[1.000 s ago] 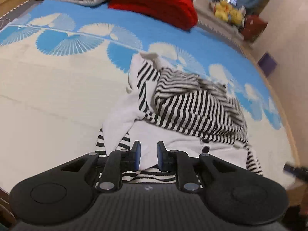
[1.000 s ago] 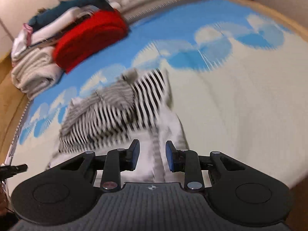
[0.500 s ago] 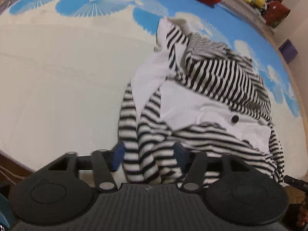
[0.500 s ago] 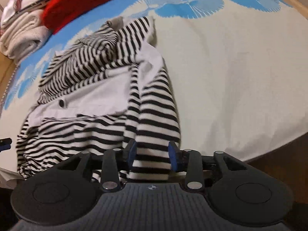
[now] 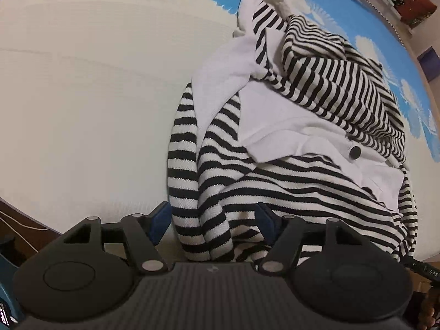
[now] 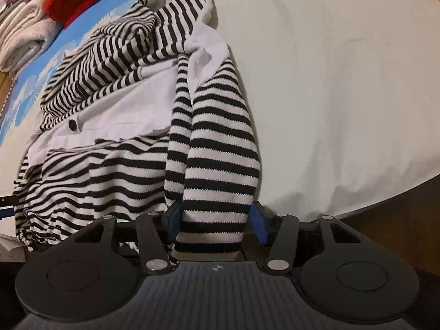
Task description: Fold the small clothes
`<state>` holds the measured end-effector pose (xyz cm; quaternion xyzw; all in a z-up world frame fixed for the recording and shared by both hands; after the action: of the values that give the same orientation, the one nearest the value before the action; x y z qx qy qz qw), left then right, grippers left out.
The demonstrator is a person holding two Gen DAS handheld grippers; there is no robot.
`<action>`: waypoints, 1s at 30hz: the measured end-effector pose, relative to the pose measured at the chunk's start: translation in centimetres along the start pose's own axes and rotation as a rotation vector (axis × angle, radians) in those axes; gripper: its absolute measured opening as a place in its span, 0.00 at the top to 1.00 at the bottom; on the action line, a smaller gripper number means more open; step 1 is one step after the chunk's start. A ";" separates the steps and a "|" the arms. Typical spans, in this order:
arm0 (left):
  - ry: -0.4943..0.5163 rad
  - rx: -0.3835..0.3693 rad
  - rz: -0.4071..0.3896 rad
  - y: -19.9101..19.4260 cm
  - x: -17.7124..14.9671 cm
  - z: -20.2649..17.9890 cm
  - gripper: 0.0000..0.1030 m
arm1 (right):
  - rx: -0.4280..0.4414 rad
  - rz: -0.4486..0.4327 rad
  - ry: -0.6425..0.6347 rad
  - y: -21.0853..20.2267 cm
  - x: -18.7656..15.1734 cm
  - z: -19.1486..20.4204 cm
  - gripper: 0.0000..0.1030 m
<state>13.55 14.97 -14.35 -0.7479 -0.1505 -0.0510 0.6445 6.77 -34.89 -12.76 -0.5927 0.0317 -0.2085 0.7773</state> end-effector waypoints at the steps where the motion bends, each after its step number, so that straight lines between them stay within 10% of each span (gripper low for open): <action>1: -0.002 0.000 0.006 0.1 0.0 0.0 0.30 | -0.004 0.003 -0.003 0.1 0.0 0.0 0.47; 12: 0.007 0.017 0.073 1.5 -1.0 -0.6 0.30 | -0.008 0.020 -0.035 0.5 -0.2 0.3 0.50; 24: -0.041 0.005 0.058 1.0 -2.1 -1.0 0.32 | 0.010 0.011 -0.022 0.2 -0.2 0.3 0.86; 27: -0.064 0.010 0.041 0.7 -2.4 -0.8 0.37 | 0.015 0.006 -0.013 0.0 -0.1 0.2 0.88; 30: -0.069 -0.006 0.013 0.3 -2.5 -1.0 0.72 | 0.018 0.001 -0.011 -0.1 -0.1 0.2 0.89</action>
<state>11.35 13.54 -15.13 -0.7522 -0.1678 -0.0215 0.6368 6.71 -34.68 -12.61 -0.5867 0.0257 -0.2051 0.7829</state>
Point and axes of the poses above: each gripper's, at about its wrist camera, not at the fingertips, and y roughly the way its jaws point, z to its left, x to its top, the point moved 8 cm from there along y, roughly the way its jaws point, and after that the axes turned 8 degrees about y, right-handed, at the moved point
